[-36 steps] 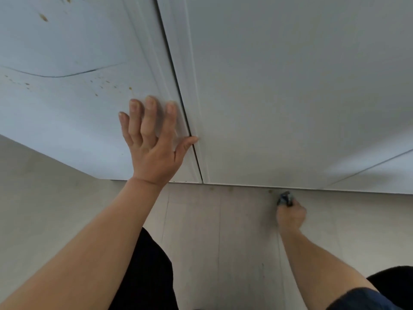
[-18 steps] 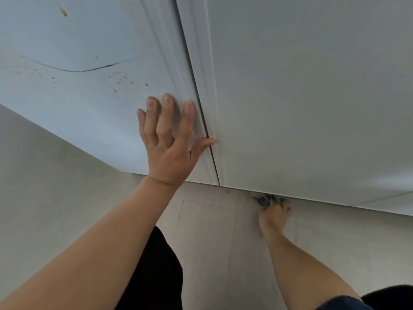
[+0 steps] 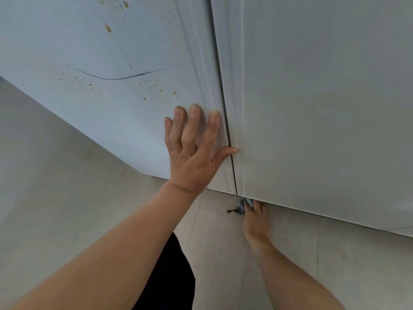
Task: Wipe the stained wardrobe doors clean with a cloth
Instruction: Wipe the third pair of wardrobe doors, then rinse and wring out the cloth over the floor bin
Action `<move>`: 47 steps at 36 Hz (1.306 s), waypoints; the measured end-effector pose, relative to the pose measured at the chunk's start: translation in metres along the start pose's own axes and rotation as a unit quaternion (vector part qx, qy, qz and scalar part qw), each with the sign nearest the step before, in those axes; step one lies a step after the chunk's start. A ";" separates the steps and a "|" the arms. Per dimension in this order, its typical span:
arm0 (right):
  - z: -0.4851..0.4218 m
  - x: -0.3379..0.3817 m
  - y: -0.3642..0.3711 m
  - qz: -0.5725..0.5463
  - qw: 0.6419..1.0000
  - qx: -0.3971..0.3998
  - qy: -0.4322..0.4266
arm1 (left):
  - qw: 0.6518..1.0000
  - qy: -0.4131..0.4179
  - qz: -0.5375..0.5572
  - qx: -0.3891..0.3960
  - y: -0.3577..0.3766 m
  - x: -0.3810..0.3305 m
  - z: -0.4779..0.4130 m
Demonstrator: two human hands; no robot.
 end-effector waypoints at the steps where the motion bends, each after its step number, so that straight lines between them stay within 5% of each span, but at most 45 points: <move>1: 0.001 0.004 0.001 0.010 1.000 0.009 -0.017 | 1.000 -0.001 0.004 0.003 0.000 -0.001 0.000; 8: -0.005 0.031 0.007 0.009 0.989 0.090 -0.118 | 0.999 -0.010 -0.009 0.030 -0.004 -0.002 -0.003; 11: 0.022 0.031 0.013 0.000 0.971 0.189 -0.148 | 0.997 -0.019 0.015 0.067 -0.016 -0.004 -0.007; 15: 0.043 0.030 -0.043 -0.244 0.956 0.159 -0.031 | 0.976 -0.088 0.160 0.117 -0.056 0.010 -0.016; 17: 0.060 0.036 -0.087 -0.419 0.894 0.134 0.084 | 0.951 -0.205 0.187 0.134 -0.082 0.039 -0.020; 19: 0.089 0.056 -0.131 -0.615 0.747 0.118 0.224 | 0.878 -0.392 0.204 0.184 -0.104 0.075 -0.019; 21: 0.116 0.103 -0.183 -0.744 0.580 0.130 0.305 | 0.747 -0.578 0.229 0.235 -0.123 0.102 -0.009; 22: 0.128 0.123 -0.206 -0.772 0.536 0.136 0.313 | 0.688 -0.635 0.234 0.264 -0.129 0.103 -0.002; 25: 0.165 0.222 -0.315 -0.806 0.466 0.187 0.313 | 0.531 -0.737 0.247 0.338 -0.180 0.119 -0.027; 29: 0.203 0.323 -0.432 -0.825 0.427 0.228 0.290 | 0.395 -0.759 0.326 0.403 -0.250 0.101 -0.097; 32: 0.220 0.384 -0.495 -0.816 0.441 0.277 0.250 | 0.298 -0.794 0.417 0.327 -0.298 0.097 -0.157; 34: 0.233 0.436 -0.539 -0.774 0.499 0.323 0.218 | 0.249 -0.815 0.448 0.270 -0.331 0.111 -0.194; 38: 0.252 0.514 -0.592 -0.634 0.660 0.378 0.141 | 0.222 -0.827 0.473 0.209 -0.383 0.143 -0.247; 42: 0.254 0.581 -0.619 -0.547 0.755 0.354 0.072 | 0.189 -0.821 0.520 0.141 -0.417 0.193 -0.273; 47: 0.252 0.666 -0.594 -0.584 0.709 0.371 0.138 | 0.160 -0.808 0.563 0.076 -0.449 0.286 -0.271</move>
Point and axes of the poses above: each hand's wrist, its own z-axis away from the middle knuckle, its own y-axis out of the palm, x = y × z, the point moved 10 cm from there along -z, towards the middle knuckle, and after that the axes turned 3 degrees about -y, right-handed, at the moved point
